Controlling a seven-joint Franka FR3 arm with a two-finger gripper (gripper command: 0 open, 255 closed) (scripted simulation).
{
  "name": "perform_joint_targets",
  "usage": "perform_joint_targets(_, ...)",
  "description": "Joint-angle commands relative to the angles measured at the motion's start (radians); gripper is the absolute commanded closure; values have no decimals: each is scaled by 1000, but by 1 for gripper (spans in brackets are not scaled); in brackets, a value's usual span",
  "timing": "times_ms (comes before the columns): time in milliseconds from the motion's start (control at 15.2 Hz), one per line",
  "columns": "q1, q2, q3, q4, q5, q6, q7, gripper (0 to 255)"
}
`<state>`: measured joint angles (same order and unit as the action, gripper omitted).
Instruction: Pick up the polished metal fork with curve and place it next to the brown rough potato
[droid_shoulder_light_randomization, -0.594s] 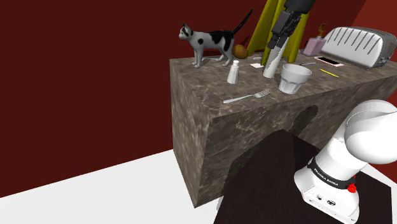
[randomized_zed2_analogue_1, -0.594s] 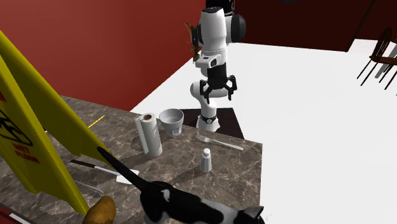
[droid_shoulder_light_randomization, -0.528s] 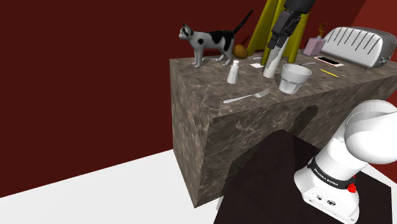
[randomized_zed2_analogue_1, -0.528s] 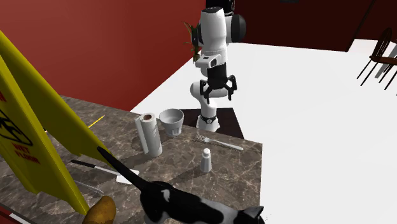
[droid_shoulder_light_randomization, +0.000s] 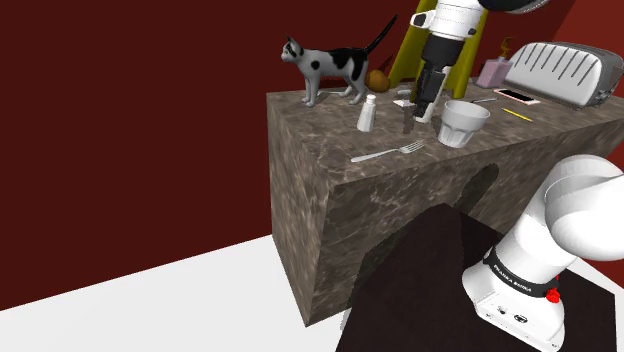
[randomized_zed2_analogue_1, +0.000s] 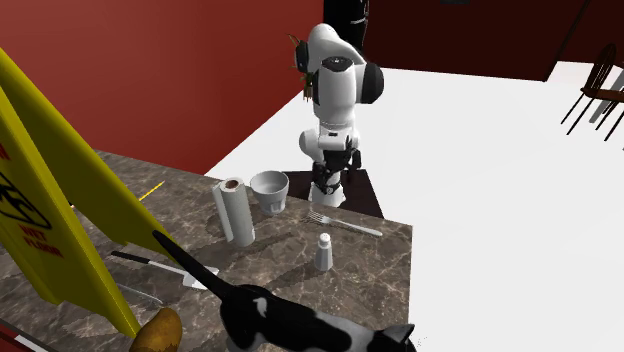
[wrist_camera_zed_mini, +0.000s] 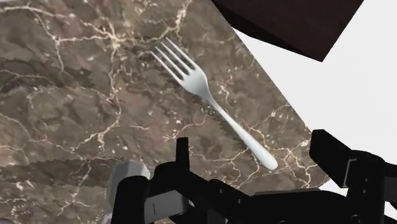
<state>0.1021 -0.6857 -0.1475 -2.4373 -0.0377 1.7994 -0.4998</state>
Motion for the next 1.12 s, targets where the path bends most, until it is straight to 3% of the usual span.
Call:
perform_joint_targets(0, 26, 21, -23, -46, -43, 48, -124, 0)
perform_joint_targets(330, 76, 101, -77, -129, -146, 178, -379, 0)
perform_joint_targets(792, 72, 136, -92, -200, -157, 284, -378, 0)
perform_joint_targets(1056, 71, 140, -94, -206, -158, 293, -378, 0)
